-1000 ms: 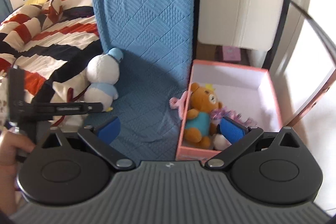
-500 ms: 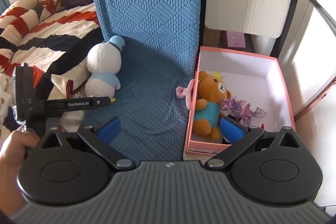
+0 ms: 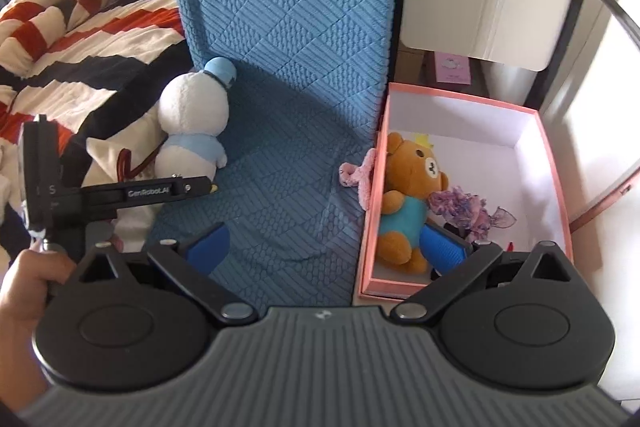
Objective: Organize objects
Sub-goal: 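Withdraw both open tools up from the pink box back toward the cushion, then reach left tool to the white penguin while right tool reaches the pink bunny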
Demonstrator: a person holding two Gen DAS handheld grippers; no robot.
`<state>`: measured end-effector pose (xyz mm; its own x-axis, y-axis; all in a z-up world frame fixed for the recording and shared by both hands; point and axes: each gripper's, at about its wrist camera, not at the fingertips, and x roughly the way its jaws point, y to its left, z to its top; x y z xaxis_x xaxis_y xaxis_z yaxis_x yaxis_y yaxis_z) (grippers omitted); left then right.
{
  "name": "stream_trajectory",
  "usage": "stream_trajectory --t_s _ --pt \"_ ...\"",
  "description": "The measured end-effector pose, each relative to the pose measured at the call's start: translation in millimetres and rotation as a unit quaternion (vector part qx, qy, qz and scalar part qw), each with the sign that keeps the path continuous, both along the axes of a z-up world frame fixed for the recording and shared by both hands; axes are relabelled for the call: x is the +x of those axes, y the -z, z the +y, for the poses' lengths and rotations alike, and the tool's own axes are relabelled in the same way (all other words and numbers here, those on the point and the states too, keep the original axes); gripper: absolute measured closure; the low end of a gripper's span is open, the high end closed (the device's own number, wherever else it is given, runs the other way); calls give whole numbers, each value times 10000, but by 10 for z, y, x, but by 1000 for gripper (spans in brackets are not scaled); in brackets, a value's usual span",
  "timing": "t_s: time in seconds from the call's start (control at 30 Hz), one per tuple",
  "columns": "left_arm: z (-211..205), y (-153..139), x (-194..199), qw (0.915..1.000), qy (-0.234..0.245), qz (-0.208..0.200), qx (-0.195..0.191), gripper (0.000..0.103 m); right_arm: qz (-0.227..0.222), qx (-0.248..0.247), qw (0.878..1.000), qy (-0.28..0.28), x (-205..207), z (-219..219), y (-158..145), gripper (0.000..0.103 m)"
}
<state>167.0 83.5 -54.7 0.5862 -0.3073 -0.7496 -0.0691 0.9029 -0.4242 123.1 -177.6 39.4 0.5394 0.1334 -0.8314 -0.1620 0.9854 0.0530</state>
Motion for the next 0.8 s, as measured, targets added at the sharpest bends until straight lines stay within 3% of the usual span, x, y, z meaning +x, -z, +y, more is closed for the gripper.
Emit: stream_trajectory --t_s 0.23,0.37,0.8 --pt "46 119 121 10000 -77 25 -36 26 4 7 10000 13 124 72 77 0" --pt "82 208 236 9998 -177 47 125 26 33 -144 9999 -3 237 153 217 0" --pt "190 437 744 9927 -235 -50 1183 26 441 83 9987 241 829 290 994 0"
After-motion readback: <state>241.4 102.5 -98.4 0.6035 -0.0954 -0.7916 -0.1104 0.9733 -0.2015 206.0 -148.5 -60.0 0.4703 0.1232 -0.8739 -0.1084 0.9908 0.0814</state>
